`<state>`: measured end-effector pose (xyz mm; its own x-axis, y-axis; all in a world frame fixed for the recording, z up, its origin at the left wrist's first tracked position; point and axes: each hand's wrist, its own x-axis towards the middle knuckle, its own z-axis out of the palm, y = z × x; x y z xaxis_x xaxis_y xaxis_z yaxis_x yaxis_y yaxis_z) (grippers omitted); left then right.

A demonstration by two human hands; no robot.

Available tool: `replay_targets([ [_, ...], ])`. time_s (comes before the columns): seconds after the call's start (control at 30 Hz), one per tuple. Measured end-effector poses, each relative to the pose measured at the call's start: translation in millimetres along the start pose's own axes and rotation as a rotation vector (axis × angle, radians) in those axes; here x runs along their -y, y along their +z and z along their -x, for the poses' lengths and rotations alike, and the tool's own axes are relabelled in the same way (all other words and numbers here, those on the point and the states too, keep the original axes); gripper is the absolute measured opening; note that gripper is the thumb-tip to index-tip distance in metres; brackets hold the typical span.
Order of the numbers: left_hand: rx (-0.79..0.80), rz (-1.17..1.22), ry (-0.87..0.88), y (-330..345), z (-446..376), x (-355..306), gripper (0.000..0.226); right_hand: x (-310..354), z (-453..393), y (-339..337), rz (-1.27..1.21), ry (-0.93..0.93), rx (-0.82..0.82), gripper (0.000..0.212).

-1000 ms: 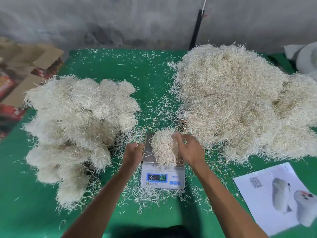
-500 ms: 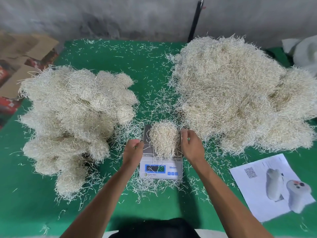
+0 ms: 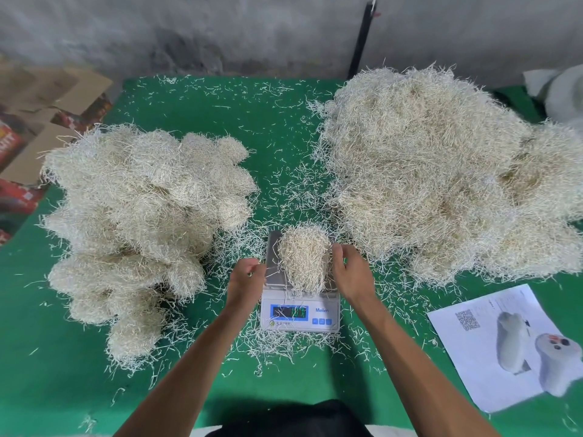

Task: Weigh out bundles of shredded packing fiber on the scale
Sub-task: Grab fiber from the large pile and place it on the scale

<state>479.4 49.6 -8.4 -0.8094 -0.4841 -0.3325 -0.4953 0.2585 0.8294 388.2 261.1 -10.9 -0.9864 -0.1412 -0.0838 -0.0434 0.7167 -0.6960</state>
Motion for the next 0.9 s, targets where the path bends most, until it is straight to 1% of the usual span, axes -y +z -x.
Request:
replay_targets([
  [0.1,0.0,0.033,-0.006,0,0,-1,0.037,2,-2,1,-0.015,0.002,-0.005,0.061],
  [0.2,0.0,0.065,-0.033,0,4,-3,0.018,1,-8,3,-0.044,0.019,-0.019,0.061],
  [0.27,0.031,0.152,-0.076,1,6,-3,0.02,5,-11,4,-0.105,0.022,-0.053,0.064],
  [0.33,0.109,0.334,-0.178,3,11,-9,0.034,14,-14,7,-0.193,0.005,-0.065,0.074],
  [0.4,0.229,0.509,-0.336,7,18,-17,0.05,25,-14,17,-0.221,-0.013,0.023,0.084],
  [0.47,0.357,0.673,-0.476,11,21,-22,0.067,39,-6,38,-0.225,-0.062,0.178,0.085],
  [0.5,0.399,0.787,-0.538,9,22,-27,0.071,48,1,47,-0.24,-0.059,0.257,0.083],
  [0.53,0.406,0.929,-0.576,6,24,-33,0.064,56,7,56,-0.278,-0.046,0.319,0.079],
  [0.57,0.36,0.964,-0.562,0,22,-39,0.048,64,15,61,-0.35,-0.027,0.36,0.071],
  [0.6,0.271,0.992,-0.533,-8,21,-46,0.036,72,22,65,-0.46,-0.039,0.373,0.058],
  [0.63,0.141,0.906,-0.515,-14,16,-51,0.037,81,28,67,-0.54,-0.072,0.338,0.052],
  [0.67,0.053,0.89,-0.468,-22,10,-55,0.038,90,31,68,-0.58,-0.124,0.284,0.056],
  [0.7,-0.02,0.826,-0.402,-23,2,-52,0.034,101,32,68,-0.564,-0.161,0.236,0.057],
  [0.77,-0.088,0.728,-0.251,-24,-1,-68,0.021,128,26,65,-0.527,-0.188,0.154,0.043],
  [0.8,-0.08,0.812,-0.249,-23,-1,-76,0.017,139,19,63,-0.546,-0.167,0.102,0.041],
  [0.83,0.001,0.872,-0.249,-21,-4,-76,0.01,150,11,59,-0.573,-0.126,0.057,0.056],
  [0.87,0.061,0.909,-0.276,-24,-5,-83,0.018,156,2,52,-0.622,-0.102,0.04,0.076],
  [0.9,0.019,0.934,-0.311,-30,-8,-93,0.039,156,-8,45,-0.701,-0.05,0.066,0.088],
])
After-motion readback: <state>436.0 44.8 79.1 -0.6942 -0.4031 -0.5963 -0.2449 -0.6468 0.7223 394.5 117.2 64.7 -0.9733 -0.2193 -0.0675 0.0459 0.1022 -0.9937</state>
